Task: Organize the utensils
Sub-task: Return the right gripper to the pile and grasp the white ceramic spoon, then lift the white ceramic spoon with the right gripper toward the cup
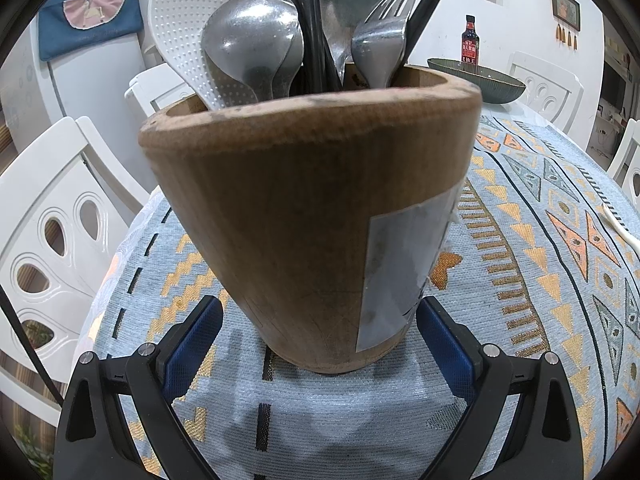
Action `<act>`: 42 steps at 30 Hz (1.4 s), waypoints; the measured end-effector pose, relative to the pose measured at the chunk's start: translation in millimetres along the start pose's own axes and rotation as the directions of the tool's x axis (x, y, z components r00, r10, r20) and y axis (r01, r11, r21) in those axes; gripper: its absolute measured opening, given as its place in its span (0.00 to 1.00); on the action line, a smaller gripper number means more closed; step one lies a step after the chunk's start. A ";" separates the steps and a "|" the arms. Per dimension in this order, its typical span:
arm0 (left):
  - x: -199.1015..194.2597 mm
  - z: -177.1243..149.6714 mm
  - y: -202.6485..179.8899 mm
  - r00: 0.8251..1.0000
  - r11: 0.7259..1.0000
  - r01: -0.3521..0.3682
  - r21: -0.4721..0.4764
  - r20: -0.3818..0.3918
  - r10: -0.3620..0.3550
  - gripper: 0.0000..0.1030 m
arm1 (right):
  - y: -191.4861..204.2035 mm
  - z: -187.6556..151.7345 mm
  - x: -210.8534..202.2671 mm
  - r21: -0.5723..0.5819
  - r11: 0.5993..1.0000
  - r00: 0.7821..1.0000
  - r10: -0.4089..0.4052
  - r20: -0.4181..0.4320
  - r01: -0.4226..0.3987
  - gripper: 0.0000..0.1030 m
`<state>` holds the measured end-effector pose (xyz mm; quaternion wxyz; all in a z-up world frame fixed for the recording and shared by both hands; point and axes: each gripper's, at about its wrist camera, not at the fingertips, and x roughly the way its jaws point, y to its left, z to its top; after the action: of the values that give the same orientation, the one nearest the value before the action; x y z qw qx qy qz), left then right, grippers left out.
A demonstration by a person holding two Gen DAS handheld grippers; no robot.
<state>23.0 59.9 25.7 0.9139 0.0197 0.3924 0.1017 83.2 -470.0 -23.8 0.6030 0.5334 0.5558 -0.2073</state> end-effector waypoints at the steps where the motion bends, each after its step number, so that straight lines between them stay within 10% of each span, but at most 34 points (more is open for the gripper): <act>1: 0.6 0.2 0.1 1.000 1.000 0.000 0.000 0.000 0.000 0.95 | 4.5 0.3 1.7 -0.011 1.000 1.000 -0.015 0.009 0.015 0.51; 7: 0.6 0.1 -0.2 1.000 1.000 0.001 -0.001 0.000 -0.001 0.95 | 33.5 -1.9 7.7 -0.133 0.984 0.990 -0.107 0.087 0.118 0.45; 18: 0.1 0.1 -0.7 1.000 1.000 0.001 -0.001 -0.001 -0.001 0.95 | 64.2 5.3 7.7 -0.184 0.983 0.998 -0.008 0.066 0.020 0.17; 42: -0.2 -0.1 -0.4 1.000 1.000 0.002 -0.002 -0.002 -0.002 0.95 | 154.7 -23.8 39.4 -0.340 0.940 1.000 -0.005 0.014 0.010 0.08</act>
<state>22.9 59.5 25.7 0.9136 0.0183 0.3934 0.1012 214.6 -382.3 9.3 0.6890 0.4177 0.5812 -0.1139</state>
